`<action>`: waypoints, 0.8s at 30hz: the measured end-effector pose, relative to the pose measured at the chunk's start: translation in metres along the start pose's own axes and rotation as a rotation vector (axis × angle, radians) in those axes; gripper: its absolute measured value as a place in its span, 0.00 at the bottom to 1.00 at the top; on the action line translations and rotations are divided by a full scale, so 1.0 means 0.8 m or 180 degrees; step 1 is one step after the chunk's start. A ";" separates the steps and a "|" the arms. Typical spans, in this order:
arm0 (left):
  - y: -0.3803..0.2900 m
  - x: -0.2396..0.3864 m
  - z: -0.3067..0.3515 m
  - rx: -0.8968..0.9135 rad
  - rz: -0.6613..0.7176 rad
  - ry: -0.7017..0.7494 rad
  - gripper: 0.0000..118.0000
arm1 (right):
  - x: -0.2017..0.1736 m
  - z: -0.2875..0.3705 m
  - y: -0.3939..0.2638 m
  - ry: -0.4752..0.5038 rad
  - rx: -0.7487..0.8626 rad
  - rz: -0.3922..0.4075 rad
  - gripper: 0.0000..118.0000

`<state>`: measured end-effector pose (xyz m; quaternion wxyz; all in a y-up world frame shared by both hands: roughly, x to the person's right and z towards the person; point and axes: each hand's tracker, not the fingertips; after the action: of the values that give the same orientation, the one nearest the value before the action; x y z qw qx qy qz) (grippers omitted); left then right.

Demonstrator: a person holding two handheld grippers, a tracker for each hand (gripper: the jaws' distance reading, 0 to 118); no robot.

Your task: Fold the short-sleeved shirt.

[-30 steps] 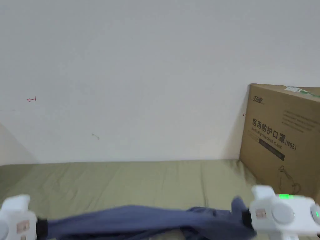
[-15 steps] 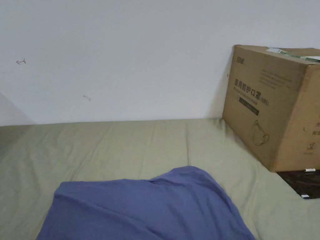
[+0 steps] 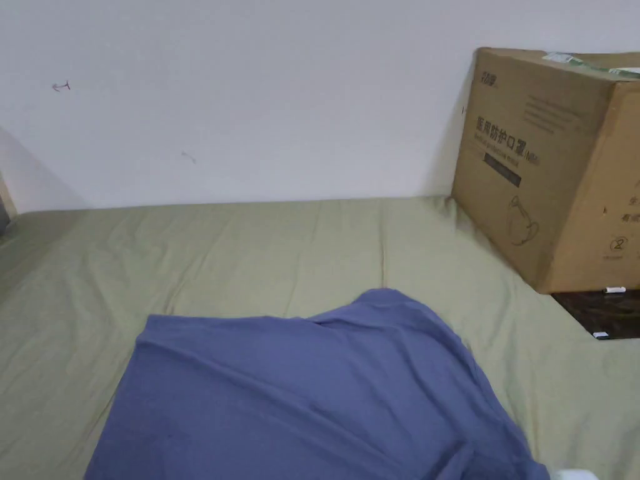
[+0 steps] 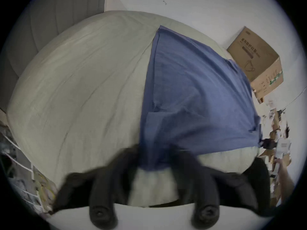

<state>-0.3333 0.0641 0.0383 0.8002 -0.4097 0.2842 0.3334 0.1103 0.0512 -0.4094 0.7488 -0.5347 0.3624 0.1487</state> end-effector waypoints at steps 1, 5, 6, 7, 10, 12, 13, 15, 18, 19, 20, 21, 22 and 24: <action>0.000 0.000 0.005 0.0011 0.0083 -0.0133 0.63 | 0.001 0.004 0.003 0.0046 -0.0013 -0.0052 0.34; 0.008 0.009 0.040 0.0213 0.0032 -0.0141 0.93 | -0.009 0.043 0.015 0.0030 0.0111 -0.0248 0.91; 0.012 0.014 0.052 0.0277 -0.0004 -0.0167 0.93 | -0.012 0.060 0.020 -0.0016 0.0261 -0.0265 0.91; 0.014 0.026 0.067 0.0408 -0.0061 -0.0188 0.93 | -0.016 0.078 0.024 -0.0036 0.0424 -0.0282 0.91; 0.025 0.051 0.106 0.0804 -0.0145 -0.0200 0.93 | -0.033 0.134 0.031 -0.0058 0.1049 -0.0310 0.91; 0.028 0.066 0.124 0.1029 -0.0179 -0.0186 0.93 | -0.044 0.156 0.030 -0.0024 0.1340 -0.0312 0.90; 0.027 0.076 0.133 0.1175 -0.0217 -0.0097 0.92 | -0.051 0.166 0.029 0.0041 0.1480 -0.0296 0.88; 0.025 0.090 0.145 0.1338 -0.0318 -0.0013 0.71 | -0.063 0.180 0.024 0.0219 0.1714 -0.0215 0.62; 0.023 0.104 0.159 0.1410 -0.0454 -0.0151 0.01 | -0.080 0.187 0.021 0.0278 0.1849 -0.0191 0.00; 0.027 0.101 0.155 0.1372 -0.0464 -0.0121 0.01 | -0.082 0.187 0.020 0.0234 0.1879 -0.0201 0.00; 0.026 0.102 0.155 0.1361 -0.0487 -0.0022 0.01 | -0.080 0.186 0.021 0.0321 0.1882 -0.0266 0.00; 0.029 0.100 0.153 0.1282 -0.0468 -0.0012 0.01 | -0.081 0.183 0.025 0.0503 0.1808 -0.0285 0.00; 0.031 0.096 0.149 0.1176 -0.0440 -0.0006 0.01 | -0.080 0.180 0.026 0.0570 0.1749 -0.0313 0.00; 0.044 0.072 0.125 0.0823 -0.0317 0.0112 0.05 | -0.082 0.175 0.024 0.0466 0.1737 -0.0349 0.00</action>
<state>-0.3065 0.1815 0.0300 0.8567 -0.3225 0.3182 0.2466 0.1070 0.1966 -0.3532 0.8437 -0.3415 0.4127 -0.0340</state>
